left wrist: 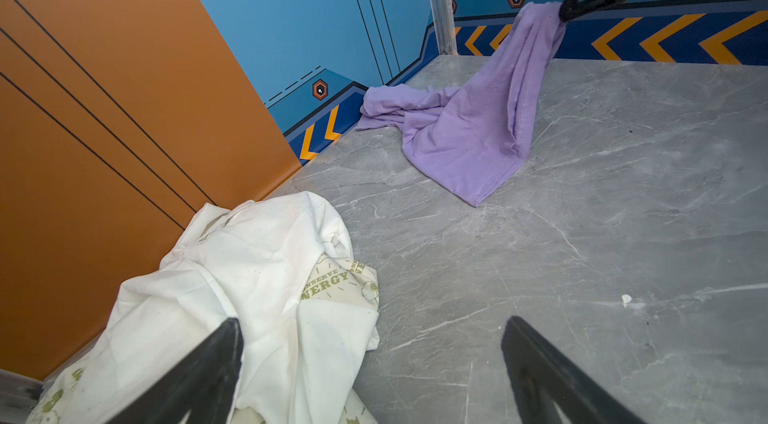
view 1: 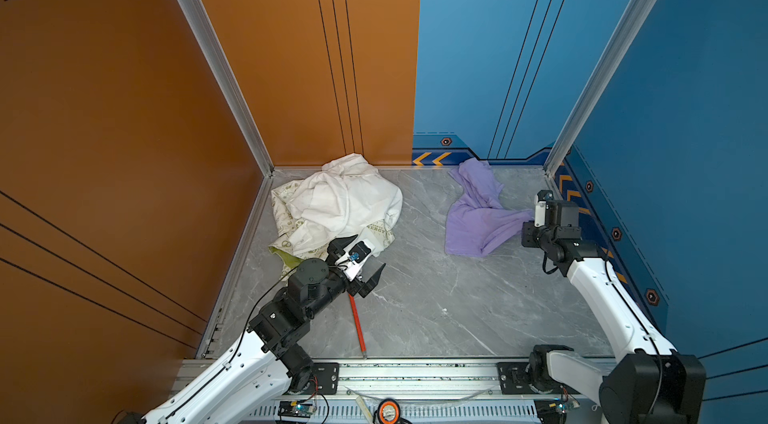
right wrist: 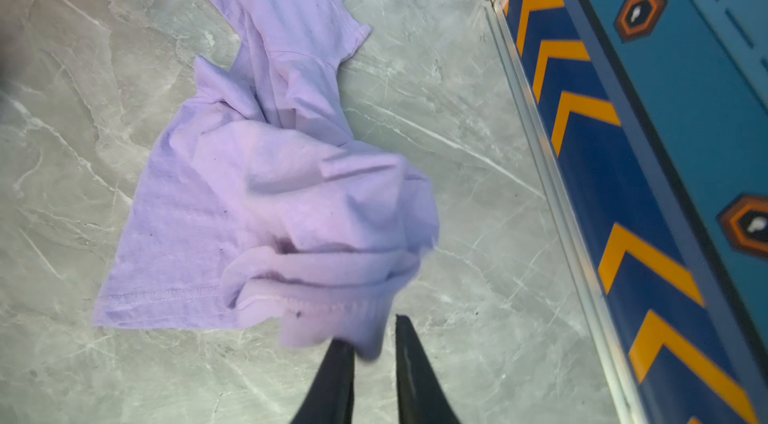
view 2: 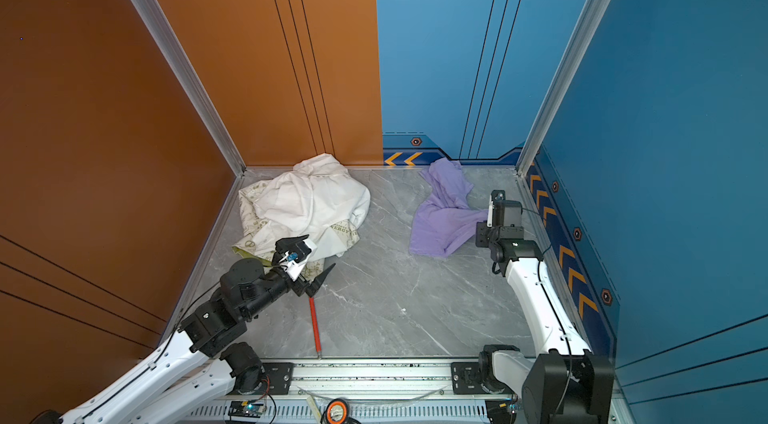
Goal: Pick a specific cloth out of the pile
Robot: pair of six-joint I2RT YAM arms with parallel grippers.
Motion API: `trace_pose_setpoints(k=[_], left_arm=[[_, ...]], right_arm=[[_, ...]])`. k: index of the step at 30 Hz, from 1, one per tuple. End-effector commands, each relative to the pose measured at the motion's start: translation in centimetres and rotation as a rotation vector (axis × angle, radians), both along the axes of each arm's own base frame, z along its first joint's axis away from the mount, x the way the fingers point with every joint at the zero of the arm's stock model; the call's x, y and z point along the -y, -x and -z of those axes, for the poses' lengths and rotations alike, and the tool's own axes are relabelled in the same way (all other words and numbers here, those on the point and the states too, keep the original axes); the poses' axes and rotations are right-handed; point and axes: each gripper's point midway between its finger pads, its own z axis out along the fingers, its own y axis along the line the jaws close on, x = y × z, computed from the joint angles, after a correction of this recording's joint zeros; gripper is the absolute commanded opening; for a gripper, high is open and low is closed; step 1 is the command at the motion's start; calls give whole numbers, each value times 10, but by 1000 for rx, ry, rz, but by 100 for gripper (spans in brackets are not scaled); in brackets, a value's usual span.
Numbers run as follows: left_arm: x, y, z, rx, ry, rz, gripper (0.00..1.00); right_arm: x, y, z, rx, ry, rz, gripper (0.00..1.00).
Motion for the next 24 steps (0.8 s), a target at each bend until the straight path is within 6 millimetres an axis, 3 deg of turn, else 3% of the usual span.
trace_pose_setpoints(k=[1, 6, 8, 17, 24], left_arm=[[-18, -13, 3, -21, 1, -120, 98], [-33, -23, 10, -60, 14, -209, 98], [-39, -27, 12, -75, 30, -241, 98], [-79, -48, 29, -176, 85, -426, 98], [-121, -73, 39, -212, 209, -573, 98]], right_arm=[[7, 17, 5, -30, 26, 26, 46], [3, 21, -20, 43, -8, 31, 75], [-5, 19, -32, 79, -48, 1, 81], [-55, 10, -88, 271, -212, -211, 97], [-69, 21, -115, 486, -214, -283, 100]])
